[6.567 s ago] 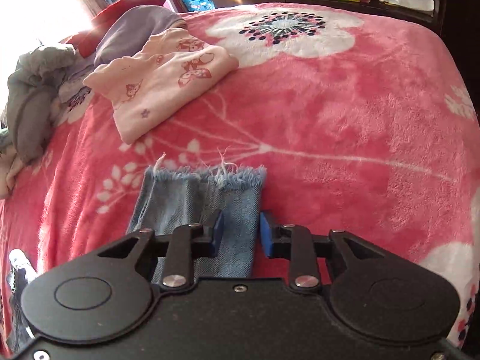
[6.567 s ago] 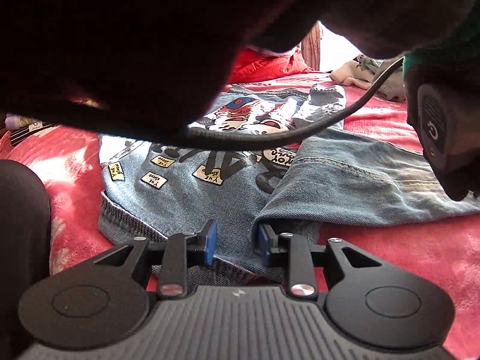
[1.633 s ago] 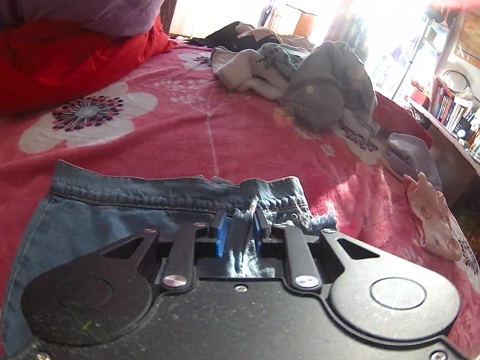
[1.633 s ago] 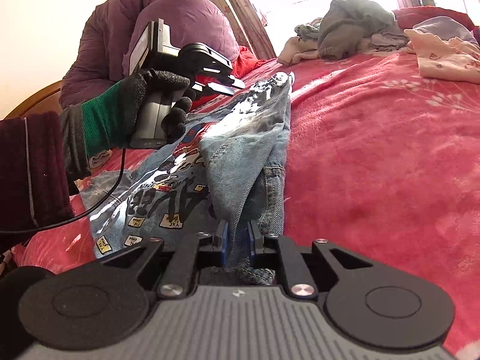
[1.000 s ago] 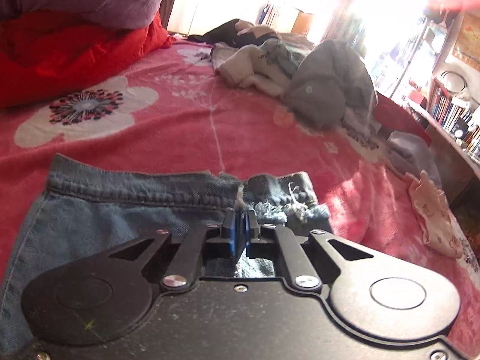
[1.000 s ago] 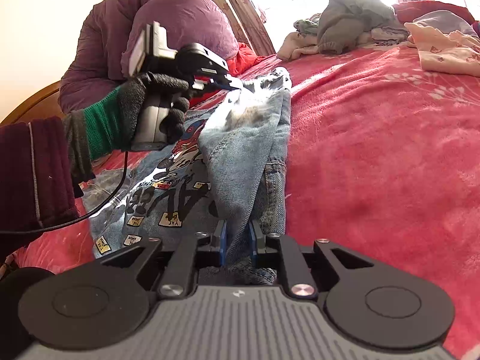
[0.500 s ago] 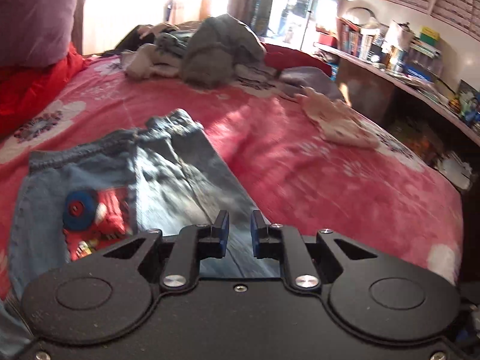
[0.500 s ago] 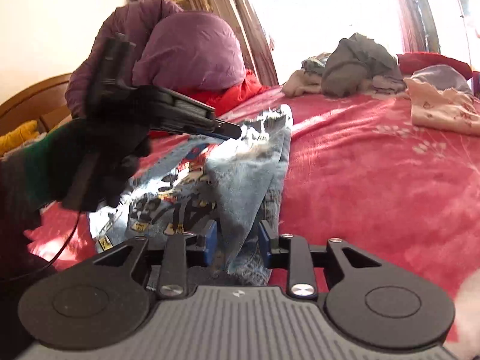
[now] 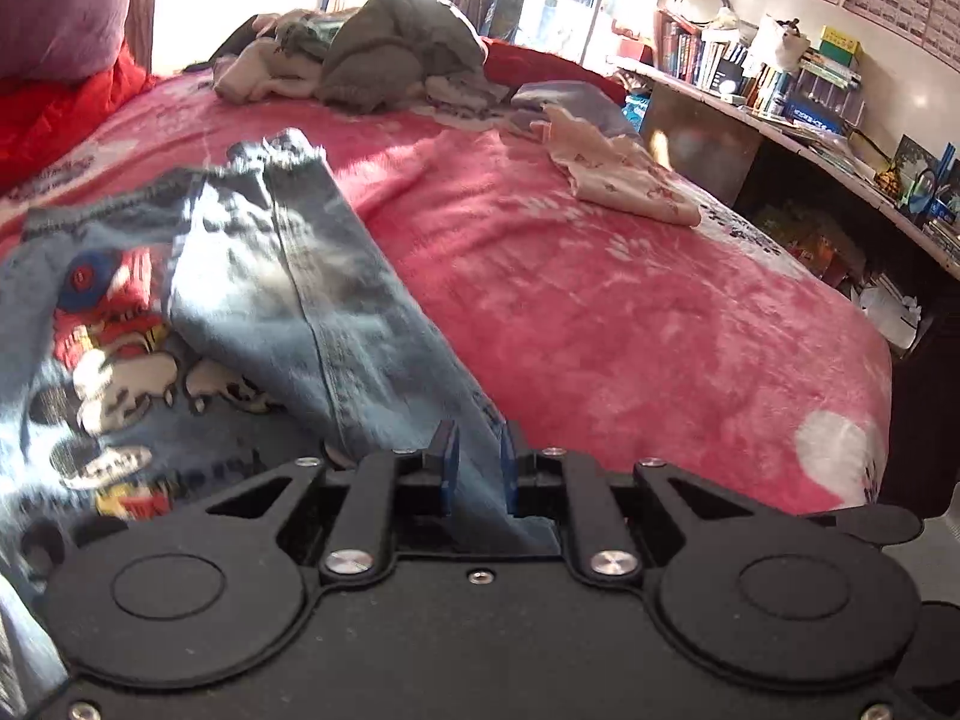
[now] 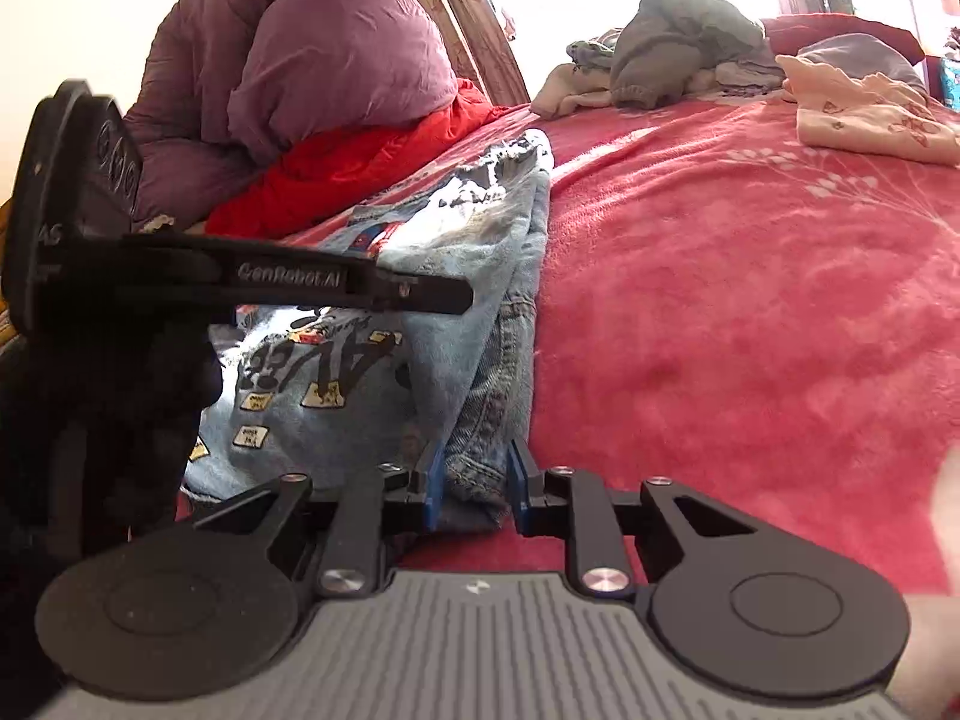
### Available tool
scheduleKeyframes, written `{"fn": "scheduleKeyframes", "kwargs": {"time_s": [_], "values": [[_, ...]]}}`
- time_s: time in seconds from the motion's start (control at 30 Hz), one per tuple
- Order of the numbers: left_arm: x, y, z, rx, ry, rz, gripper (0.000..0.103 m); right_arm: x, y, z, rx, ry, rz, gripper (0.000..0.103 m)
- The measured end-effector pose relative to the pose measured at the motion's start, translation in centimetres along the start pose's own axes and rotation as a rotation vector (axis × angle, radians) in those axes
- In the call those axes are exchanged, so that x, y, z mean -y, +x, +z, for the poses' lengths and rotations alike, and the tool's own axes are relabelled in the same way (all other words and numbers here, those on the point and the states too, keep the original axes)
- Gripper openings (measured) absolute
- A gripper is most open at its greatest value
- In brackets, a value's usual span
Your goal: Fold clothes
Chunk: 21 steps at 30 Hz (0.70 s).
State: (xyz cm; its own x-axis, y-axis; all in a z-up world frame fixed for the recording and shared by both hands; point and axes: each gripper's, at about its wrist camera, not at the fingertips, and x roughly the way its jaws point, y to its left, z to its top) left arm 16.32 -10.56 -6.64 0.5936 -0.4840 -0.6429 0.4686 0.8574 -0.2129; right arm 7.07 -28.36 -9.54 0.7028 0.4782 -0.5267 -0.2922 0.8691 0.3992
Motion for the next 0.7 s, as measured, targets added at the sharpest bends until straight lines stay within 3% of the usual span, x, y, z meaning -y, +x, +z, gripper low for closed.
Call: {"fn": "scheduleKeyframes", "kwargs": {"time_s": [0.1,0.17,0.23,0.37,0.43,0.6,0.7], "values": [[-0.3,-0.3,-0.3,0.014,-0.059,0.002,0.014,0.3,-0.9,-0.4,-0.008,0.012,-0.006,0.024],[-1.4,-2.2,0.4,0.087,-0.16,-0.039,0.015,0.2,-1.8,-0.6,-0.013,0.011,-0.009,0.025],[-2.5,-3.8,0.6,0.135,-0.25,-0.052,0.029,-0.4,-2.6,-0.9,-0.017,-0.002,-0.006,0.026],[-5.0,-6.4,-0.7,0.168,-0.438,-0.037,0.031,-2.5,-3.6,-1.5,-0.036,-0.072,-0.003,0.026],[-6.2,-7.7,-1.2,0.183,-0.514,-0.027,0.044,-3.7,-4.0,-1.9,-0.048,-0.117,-0.001,0.026],[-8.8,-11.0,-2.6,0.234,-0.622,-0.002,0.06,-7.3,-5.3,-3.1,-0.061,-0.232,0.024,0.032],[-10.8,-12.6,-3.8,0.243,-0.676,0.03,0.061,-9.6,-5.6,-3.8,-0.055,-0.333,0.012,0.035]]}}
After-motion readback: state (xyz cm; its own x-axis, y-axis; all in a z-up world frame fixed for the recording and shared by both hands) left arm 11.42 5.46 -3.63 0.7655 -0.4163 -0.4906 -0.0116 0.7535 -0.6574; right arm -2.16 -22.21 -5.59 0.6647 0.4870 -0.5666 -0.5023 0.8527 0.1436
